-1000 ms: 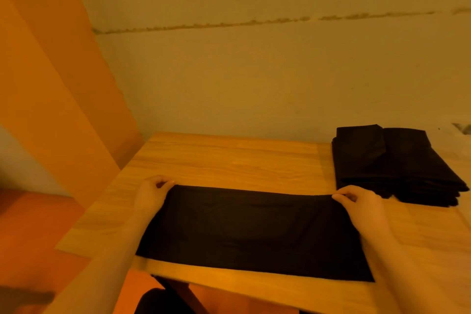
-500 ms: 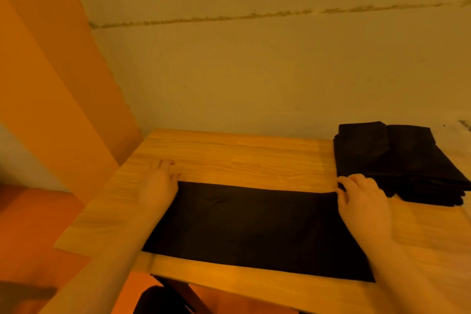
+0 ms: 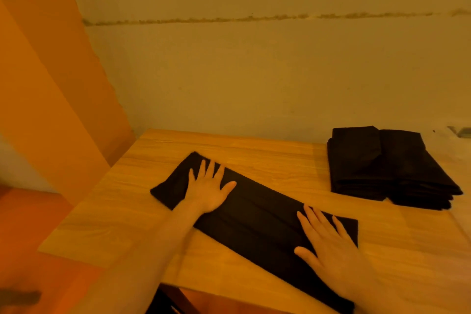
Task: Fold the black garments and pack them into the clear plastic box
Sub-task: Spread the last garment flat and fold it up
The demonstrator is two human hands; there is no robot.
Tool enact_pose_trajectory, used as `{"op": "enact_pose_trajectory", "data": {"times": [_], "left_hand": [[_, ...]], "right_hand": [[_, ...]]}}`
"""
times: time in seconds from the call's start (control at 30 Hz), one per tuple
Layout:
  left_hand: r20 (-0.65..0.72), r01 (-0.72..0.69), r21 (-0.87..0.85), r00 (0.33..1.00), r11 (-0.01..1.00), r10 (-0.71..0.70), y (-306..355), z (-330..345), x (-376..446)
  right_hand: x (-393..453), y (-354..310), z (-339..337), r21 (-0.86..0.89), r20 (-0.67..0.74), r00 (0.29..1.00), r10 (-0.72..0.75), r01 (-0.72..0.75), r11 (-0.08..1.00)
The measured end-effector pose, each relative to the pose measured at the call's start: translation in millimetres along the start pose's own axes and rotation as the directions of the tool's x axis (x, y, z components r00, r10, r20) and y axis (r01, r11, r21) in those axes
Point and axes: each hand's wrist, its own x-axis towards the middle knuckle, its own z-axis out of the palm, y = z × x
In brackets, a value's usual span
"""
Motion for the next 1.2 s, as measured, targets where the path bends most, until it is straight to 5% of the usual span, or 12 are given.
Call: {"op": "enact_pose_trajectory", "data": {"times": [0.1, 0.17, 0.23, 0.33, 0.47, 0.73, 0.93, 1.03, 1.2], "left_hand": [[-0.111, -0.002, 0.060, 0.994, 0.998, 0.009, 10, -8, 7], [-0.244, 0.195, -0.012, 0.951, 0.981, -0.192, 17, -7, -9], [-0.176, 0.374, -0.174, 0.899, 0.911, -0.402, 17, 0, -30], [-0.069, 0.450, -0.230, 0.877, 0.863, -0.476, 6, 18, -45], [-0.141, 0.346, -0.150, 0.920, 0.926, -0.366, -8, 20, -18], [-0.078, -0.074, -0.034, 0.994, 0.997, 0.071, 1, -10, 59], [-0.182, 0.022, -0.033, 0.983, 0.999, -0.028, 8, -1, 58], [-0.107, 0.025, -0.070, 0.994, 0.997, -0.032, 7, 1, 59], [-0.065, -0.115, -0.003, 0.991, 0.993, 0.115, -5, -7, 71]], "right_hand": [[-4, 1, -10, 0.055, 0.007, 1.000, 0.006, -0.007, 0.998], [7, 9, -24, 0.043, -0.051, 0.998, -0.045, 0.047, 0.998], [25, 14, -35, 0.004, -0.065, 0.985, -0.157, 0.158, 0.987], [50, 8, -37, 0.013, 0.086, 0.952, -0.295, 0.295, 0.955], [55, 7, -21, 0.021, 0.066, 0.965, -0.254, 0.253, 0.967], [43, -29, -26, 0.085, 0.113, 0.993, 0.034, -0.043, 0.995], [160, -21, -74, 0.062, -0.107, 0.992, -0.059, 0.066, 0.996], [219, -29, -77, 0.032, -0.036, 0.985, -0.169, 0.171, 0.985], [271, -13, -65, 0.060, 0.048, 0.988, -0.144, 0.141, 0.988]]}}
